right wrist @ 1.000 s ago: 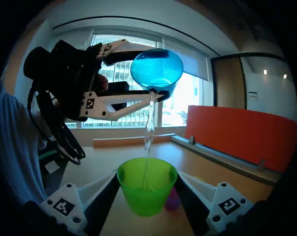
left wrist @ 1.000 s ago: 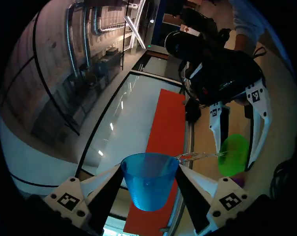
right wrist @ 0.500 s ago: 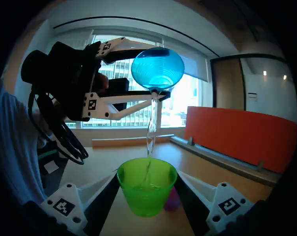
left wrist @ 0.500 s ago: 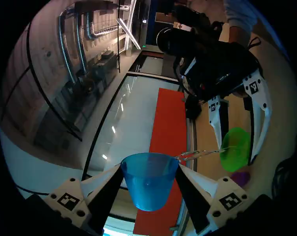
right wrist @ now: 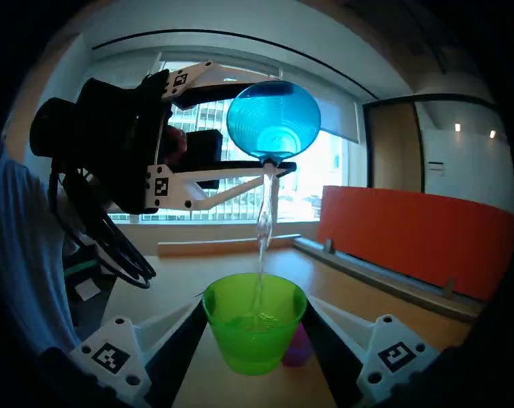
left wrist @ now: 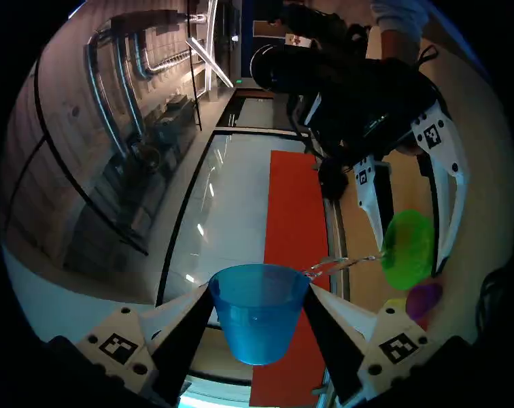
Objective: Pour water
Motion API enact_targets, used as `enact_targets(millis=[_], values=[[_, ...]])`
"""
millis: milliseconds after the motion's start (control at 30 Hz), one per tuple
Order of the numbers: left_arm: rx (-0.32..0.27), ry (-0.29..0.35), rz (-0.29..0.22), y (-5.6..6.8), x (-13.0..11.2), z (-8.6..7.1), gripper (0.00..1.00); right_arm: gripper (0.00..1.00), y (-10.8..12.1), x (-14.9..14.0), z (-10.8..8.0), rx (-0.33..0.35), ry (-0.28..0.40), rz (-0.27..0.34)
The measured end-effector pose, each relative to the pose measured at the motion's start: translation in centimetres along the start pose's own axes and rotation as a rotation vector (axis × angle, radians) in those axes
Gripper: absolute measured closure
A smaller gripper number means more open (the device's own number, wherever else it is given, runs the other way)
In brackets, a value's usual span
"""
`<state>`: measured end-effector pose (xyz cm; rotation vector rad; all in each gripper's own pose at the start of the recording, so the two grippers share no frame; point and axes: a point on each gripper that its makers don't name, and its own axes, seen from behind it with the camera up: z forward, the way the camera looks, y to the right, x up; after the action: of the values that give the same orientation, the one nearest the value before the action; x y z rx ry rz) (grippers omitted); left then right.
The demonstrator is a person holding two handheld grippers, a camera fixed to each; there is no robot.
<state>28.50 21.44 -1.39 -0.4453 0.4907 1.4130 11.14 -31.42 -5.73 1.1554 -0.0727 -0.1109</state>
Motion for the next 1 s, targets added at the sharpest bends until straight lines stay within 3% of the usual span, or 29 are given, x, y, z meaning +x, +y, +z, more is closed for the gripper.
enact_targets(millis=[400, 667, 1000], values=[[0.013, 0.007, 0.071, -0.6, 0.6, 0.0, 0.13, 0.09, 0.1, 0.2, 0.1, -0.003, 0.003, -0.002], [0.024, 0.016, 0.145, -1.1, 1.3, -0.2, 0.13, 0.09, 0.2, 0.2, 0.0, -0.006, 0.003, -0.003], [0.034, 0.022, 0.210, -0.8, 1.8, -0.2, 0.12, 0.09, 0.4, 0.0, 0.0, -0.011, 0.006, 0.001]])
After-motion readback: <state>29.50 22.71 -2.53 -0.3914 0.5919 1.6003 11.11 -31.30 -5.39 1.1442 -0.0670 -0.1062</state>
